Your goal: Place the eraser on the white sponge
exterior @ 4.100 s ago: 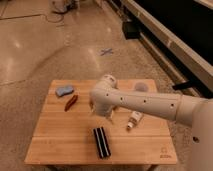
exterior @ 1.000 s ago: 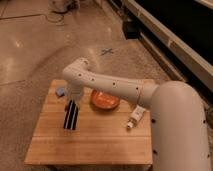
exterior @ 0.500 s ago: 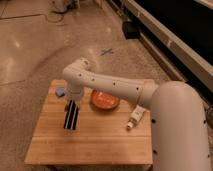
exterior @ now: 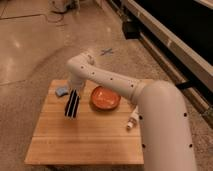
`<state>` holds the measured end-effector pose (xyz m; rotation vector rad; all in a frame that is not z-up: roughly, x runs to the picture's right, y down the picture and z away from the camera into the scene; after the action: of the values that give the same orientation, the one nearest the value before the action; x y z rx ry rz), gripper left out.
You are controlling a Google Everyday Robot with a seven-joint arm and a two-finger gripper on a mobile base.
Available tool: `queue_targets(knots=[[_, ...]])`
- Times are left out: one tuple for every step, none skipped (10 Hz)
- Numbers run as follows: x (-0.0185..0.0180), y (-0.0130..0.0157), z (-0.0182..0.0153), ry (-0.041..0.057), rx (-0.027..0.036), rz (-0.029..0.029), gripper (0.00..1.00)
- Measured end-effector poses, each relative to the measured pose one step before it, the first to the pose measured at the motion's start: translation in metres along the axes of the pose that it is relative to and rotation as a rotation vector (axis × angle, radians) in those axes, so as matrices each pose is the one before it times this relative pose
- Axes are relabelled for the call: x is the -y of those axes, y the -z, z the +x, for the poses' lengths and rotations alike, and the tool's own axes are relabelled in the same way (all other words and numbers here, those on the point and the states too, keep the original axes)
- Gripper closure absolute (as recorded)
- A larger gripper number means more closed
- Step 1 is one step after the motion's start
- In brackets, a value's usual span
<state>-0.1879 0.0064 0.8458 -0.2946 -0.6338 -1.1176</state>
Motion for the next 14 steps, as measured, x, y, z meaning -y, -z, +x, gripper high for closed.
queue_targets(knots=[[0.00688,-0.00433,0.0188,0.00947,-0.01026,0.00374,1.0],[0.00539,-0.00354,0.01057,0.0084,-0.0039,0.00125,1.0],[0.00891,-0.00684,0.01341,0.01352,-0.00174,-0.00021,1.0],[0.00867,-0.00485,0.01024,0.01227,-0.0034,0.00157,1.0],[0.00871,-0.0049,0.00978,0.01227,-0.00627,0.0015,1.0],[0.00664,-0.00445,0.00682,0.00775,-0.00567,0.00109,1.0],[0.00829,-0.00632,0.00841,0.00866,-0.00953,0.00223,1.0],[0.00796,-0.00609,0.00875,0.00797,-0.01268,0.00212,1.0],[0.00595,-0.00417,0.00578,0.00421,-0.01096,0.00462,1.0],[0.00933,-0.00562,0.00832,0.00518,-0.02015,0.01111,1.0],[0.00735,-0.00593,0.00537,0.006,-0.0152,0.01095,1.0],[0.00421,-0.00413,0.00218,0.00591,-0.00739,0.00579,1.0],[0.00782,-0.00828,0.00174,0.0167,-0.00997,0.0081,0.97],[0.00466,-0.00815,-0.00024,0.01982,-0.00606,-0.00098,0.88]])
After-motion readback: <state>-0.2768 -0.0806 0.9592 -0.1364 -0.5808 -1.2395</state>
